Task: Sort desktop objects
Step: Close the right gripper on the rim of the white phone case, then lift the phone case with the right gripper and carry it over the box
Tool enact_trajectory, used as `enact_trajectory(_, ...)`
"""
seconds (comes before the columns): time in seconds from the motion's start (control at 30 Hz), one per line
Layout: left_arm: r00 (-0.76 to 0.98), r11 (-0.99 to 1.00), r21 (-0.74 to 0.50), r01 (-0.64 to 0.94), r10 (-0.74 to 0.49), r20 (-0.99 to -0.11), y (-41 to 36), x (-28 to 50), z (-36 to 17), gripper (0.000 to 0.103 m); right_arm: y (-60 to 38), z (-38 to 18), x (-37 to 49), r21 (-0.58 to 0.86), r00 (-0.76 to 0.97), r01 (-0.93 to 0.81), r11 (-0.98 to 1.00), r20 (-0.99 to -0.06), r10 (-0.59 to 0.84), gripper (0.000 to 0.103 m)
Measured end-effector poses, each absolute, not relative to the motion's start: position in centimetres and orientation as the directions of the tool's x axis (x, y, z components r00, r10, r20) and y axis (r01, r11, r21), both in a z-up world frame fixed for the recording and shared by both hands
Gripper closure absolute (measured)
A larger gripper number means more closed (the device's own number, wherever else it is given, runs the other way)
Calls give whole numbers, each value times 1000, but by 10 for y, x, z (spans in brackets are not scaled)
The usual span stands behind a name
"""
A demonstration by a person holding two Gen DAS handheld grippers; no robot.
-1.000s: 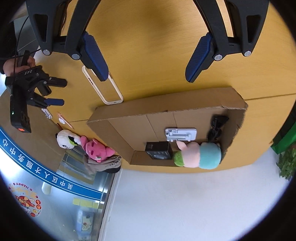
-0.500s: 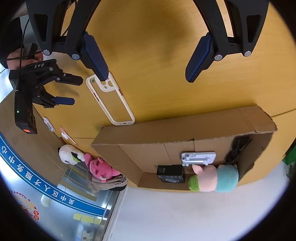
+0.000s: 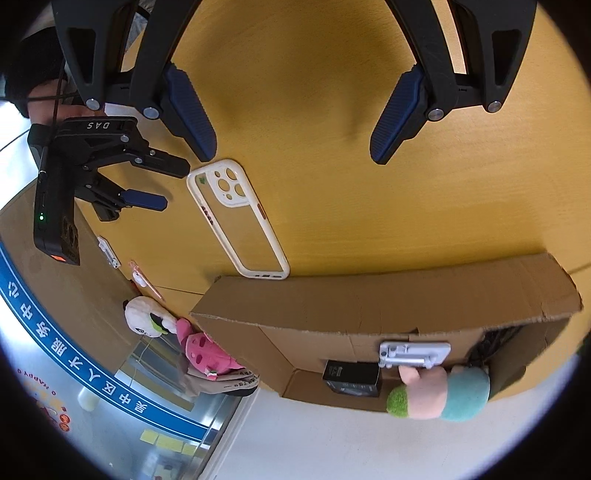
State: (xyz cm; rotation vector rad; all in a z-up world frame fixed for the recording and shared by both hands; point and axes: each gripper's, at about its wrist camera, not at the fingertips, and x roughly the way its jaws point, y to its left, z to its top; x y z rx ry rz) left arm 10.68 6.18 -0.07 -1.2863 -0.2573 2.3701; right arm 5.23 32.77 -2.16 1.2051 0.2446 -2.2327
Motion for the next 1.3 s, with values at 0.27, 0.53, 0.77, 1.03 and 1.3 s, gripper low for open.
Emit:
enact_trajectory(0.27, -408, -858, -435, -272, 512, -756, 80, 91, -17, 22, 328, -21, 44, 146, -447, 512, -847, -796, -408, 25)
enact_trajectory(0.53, -397, -840, -461, -287, 542, -741, 118, 54, -16, 43, 318, -27, 8, 104, -458, 499, -860, -811, -364, 68)
enact_trajectory(0.77, -381, -877, -419, -235, 479, -791, 128, 44, -35, 80, 318, -34, 13, 117, -462, 491, -863, -805, -372, 92)
enact_trajectory(1.03, -385, -875, -435, -211, 484, -786, 114, 52, -38, 92, 308, -31, 32, 147, -464, 493, -857, -789, -402, 95)
enact_trajectory(1.3, -377, -860, -468, -203, 510, -773, 107, 57, -38, 75, 300, -31, 39, 151, -471, 478, -865, -787, -397, 97)
